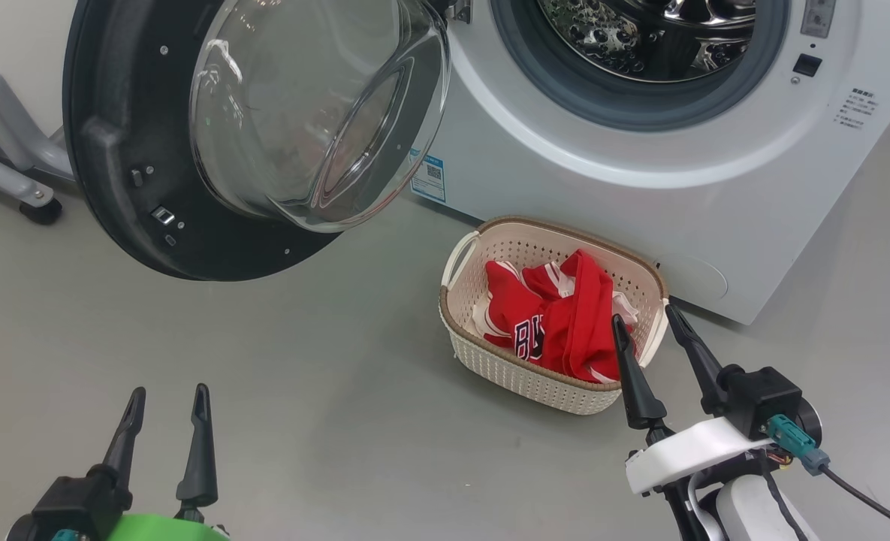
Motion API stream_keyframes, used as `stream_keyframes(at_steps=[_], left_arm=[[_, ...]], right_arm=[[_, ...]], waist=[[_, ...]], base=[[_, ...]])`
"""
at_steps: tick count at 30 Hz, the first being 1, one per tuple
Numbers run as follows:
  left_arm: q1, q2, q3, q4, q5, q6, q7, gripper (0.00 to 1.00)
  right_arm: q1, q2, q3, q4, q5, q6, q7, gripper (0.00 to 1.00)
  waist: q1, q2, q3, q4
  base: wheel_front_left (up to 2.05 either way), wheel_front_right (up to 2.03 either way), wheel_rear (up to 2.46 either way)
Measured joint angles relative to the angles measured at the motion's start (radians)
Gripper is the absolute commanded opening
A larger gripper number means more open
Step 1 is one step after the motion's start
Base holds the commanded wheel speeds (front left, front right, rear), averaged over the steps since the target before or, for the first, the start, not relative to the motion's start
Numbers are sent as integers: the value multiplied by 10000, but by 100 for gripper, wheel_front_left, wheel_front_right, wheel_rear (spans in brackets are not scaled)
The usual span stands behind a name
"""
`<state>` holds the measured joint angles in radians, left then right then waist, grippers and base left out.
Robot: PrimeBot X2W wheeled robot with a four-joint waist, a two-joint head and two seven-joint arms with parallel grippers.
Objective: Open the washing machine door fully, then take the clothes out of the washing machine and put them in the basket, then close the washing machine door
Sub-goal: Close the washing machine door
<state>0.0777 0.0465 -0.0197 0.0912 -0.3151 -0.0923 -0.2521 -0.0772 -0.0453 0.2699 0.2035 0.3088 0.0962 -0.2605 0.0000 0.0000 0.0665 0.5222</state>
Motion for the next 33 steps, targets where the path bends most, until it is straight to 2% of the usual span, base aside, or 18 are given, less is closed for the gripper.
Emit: stream_keyframes(at_steps=[33], left_arm=[[275,0,29,-307,0,2,0,100]], right_arm=[[-62,-2,-29,224,94,69,0,100]], waist=[[1,0,-107,-70]], base=[[0,0,0]])
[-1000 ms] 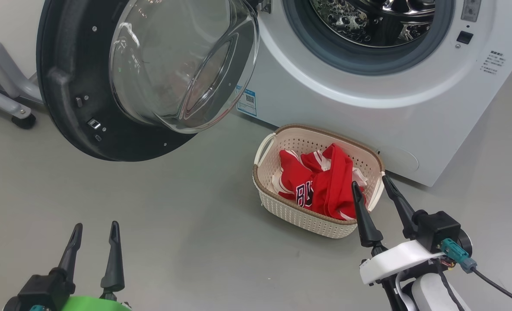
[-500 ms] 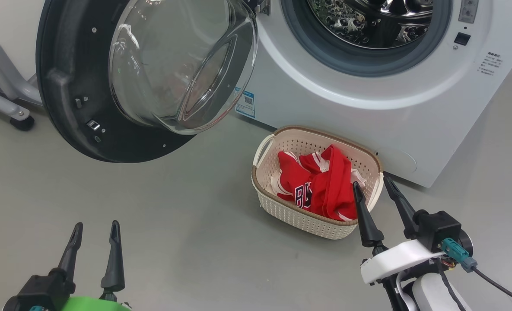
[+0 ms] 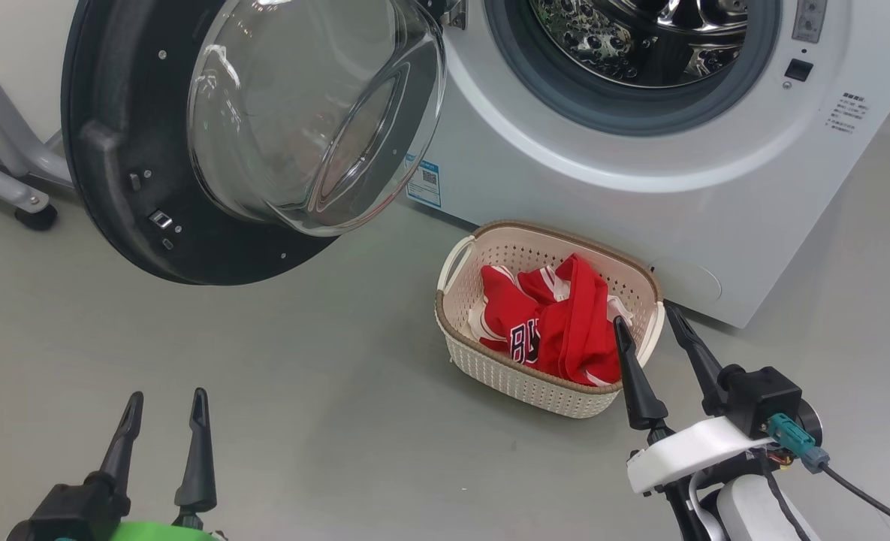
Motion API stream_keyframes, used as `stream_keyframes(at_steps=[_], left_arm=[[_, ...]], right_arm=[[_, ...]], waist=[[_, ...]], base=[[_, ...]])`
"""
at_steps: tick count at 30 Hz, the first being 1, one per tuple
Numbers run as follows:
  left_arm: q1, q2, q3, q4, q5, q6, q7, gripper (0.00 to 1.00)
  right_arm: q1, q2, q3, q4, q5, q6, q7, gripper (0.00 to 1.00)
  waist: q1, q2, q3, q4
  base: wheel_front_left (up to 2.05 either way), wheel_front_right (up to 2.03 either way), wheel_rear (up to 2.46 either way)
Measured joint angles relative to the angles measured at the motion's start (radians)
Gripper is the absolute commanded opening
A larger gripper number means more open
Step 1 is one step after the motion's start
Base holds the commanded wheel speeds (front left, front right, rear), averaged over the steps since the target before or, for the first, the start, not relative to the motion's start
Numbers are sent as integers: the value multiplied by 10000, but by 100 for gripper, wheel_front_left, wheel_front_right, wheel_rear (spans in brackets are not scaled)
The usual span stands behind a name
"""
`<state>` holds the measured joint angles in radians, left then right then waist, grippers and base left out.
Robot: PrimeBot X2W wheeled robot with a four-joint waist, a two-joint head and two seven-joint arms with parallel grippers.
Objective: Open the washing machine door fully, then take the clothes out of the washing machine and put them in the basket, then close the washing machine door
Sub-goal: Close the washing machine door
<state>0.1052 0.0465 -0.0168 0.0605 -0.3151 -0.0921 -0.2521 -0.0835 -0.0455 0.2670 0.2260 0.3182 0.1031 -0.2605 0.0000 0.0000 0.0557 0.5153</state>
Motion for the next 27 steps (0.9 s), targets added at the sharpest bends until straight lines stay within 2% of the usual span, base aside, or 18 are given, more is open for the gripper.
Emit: stream_keyframes(at_steps=[19,20,21,22,23,27], left_arm=[[14,0,-2,-12,0,0,0,100],[15,0,-4,-12,0,0,0,89],[15,0,-8,-12,0,-2,0,68],[16,0,-15,-12,0,-2,0,41],[18,0,-25,-12,0,-2,0,1],[28,0,-71,-10,-2,-2,0,0]], right_arm=[[-4,0,0,17,4,-15,0,100],[-4,0,0,17,4,-15,0,100],[-4,0,0,17,4,-17,0,100],[-4,0,0,17,4,-21,0,100],[-4,0,0,17,4,-58,0,100],[-4,0,0,17,4,-86,0,100]], waist=[[0,0,-12,-29],[0,0,-9,-30],[0,0,-6,-32],[0,0,-1,-32],[0,0,5,-33],[0,0,38,-33]], base=[[0,0,0],[0,0,0],[0,0,0],[0,0,0],[0,0,0],[0,0,0]])
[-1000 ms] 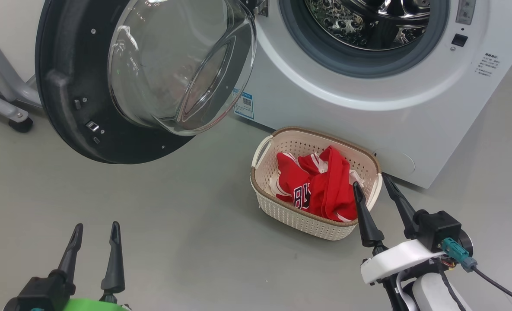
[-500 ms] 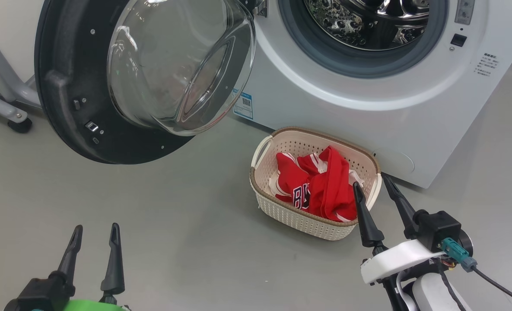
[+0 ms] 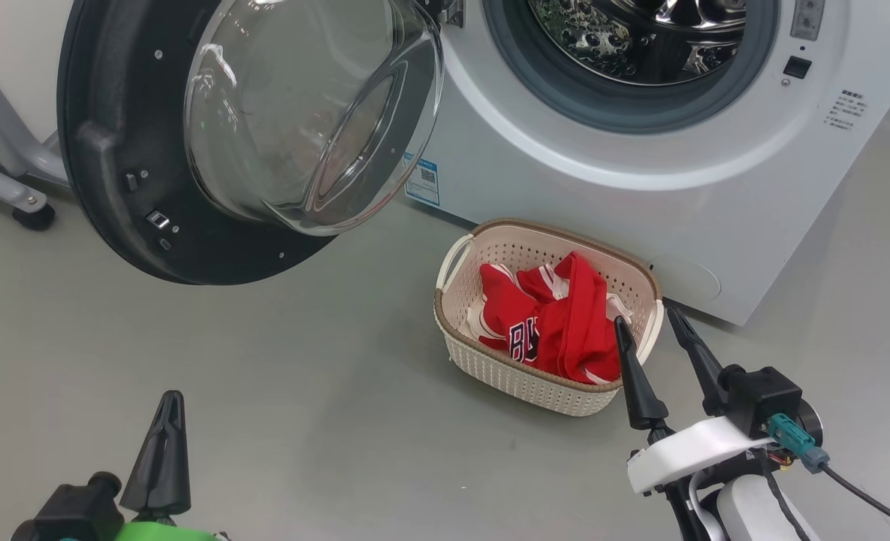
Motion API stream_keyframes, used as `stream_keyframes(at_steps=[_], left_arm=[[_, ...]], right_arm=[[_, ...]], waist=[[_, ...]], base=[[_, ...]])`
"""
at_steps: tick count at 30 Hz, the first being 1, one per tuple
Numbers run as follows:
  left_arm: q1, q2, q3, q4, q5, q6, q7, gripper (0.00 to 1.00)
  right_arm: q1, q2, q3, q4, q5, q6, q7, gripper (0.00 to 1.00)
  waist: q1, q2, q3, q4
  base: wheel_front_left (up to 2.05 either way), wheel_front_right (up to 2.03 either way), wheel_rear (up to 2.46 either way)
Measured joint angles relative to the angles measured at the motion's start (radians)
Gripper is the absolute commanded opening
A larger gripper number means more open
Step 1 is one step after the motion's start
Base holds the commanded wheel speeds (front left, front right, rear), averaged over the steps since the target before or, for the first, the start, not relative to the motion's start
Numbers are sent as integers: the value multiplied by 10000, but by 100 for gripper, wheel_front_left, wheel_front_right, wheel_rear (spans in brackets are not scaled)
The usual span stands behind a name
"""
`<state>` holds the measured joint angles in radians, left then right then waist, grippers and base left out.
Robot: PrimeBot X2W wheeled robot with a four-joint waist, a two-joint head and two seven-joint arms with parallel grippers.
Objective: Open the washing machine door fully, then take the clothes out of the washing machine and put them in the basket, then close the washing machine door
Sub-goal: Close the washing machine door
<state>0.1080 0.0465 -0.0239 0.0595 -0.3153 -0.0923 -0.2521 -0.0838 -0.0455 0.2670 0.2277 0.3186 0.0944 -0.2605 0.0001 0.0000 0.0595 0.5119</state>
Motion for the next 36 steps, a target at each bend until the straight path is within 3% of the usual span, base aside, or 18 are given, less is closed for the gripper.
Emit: stream_keyframes(at_steps=[13,24,32,36], left_arm=[[-15,67,410,-313,-15,-6,0,0],[-859,1501,1854,-1335,-347,-10,46,0],[-2357,2573,3444,-1534,-1848,-54,802,0],[-3191,2706,4288,-932,-3187,-54,1465,0]], right_arm=[[3,-2,-75,-58,-148,-6,0,100],[-1,-67,171,-176,-385,-4,0,100],[-413,-512,192,-332,-715,0,0,100],[-618,-612,242,-389,-807,10,0,100]], waist=[[0,0,296,-6],[0,0,887,-207],[0,0,1613,-517],[0,0,1937,-762]], base=[[0,0,0],[0,0,0],[0,0,0],[0,0,0]])
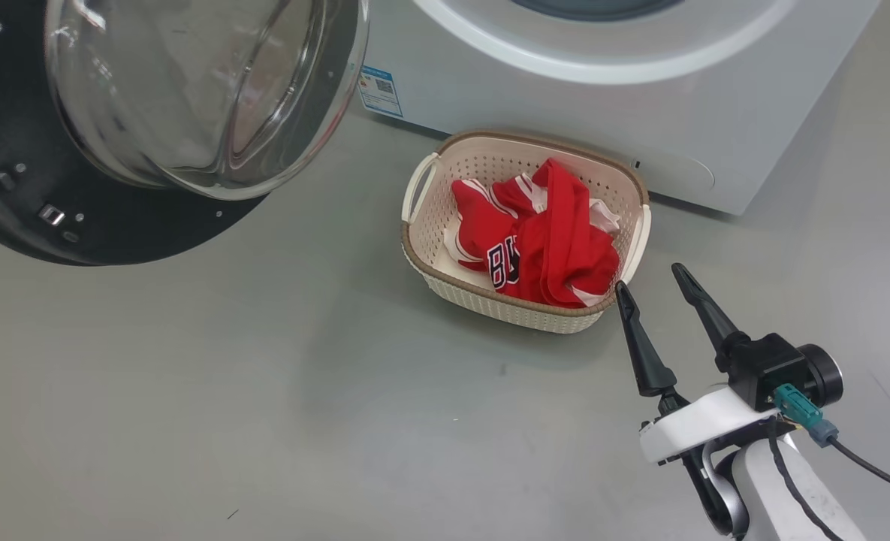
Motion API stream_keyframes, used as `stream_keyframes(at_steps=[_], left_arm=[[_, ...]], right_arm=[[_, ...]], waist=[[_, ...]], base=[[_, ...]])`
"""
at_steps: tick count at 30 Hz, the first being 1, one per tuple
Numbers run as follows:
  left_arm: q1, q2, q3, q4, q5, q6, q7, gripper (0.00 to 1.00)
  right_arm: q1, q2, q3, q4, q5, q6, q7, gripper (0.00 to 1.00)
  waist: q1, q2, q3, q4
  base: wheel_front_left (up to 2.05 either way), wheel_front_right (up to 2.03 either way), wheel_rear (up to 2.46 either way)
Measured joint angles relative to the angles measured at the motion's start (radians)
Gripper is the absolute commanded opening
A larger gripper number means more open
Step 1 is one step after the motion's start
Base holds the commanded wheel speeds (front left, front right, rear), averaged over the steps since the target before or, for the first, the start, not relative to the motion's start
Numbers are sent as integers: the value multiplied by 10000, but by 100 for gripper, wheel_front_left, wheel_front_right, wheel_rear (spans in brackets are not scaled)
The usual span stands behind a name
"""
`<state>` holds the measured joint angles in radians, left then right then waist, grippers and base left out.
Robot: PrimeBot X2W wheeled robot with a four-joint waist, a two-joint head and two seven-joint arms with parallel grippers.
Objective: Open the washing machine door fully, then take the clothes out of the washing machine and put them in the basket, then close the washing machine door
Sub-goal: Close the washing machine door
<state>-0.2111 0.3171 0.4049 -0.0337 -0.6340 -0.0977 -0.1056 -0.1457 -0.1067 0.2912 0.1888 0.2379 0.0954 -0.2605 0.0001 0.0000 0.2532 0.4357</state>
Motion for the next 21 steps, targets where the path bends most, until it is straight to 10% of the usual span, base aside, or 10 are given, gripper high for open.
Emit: stream_keyframes(at_steps=[21], left_arm=[[-3590,660,3139,4243,-4385,2163,3503,0]], right_arm=[[-731,-291,42,-167,-92,92,-2,100]], waist=[[0,0,1080,-1501]], base=[[0,0,0]])
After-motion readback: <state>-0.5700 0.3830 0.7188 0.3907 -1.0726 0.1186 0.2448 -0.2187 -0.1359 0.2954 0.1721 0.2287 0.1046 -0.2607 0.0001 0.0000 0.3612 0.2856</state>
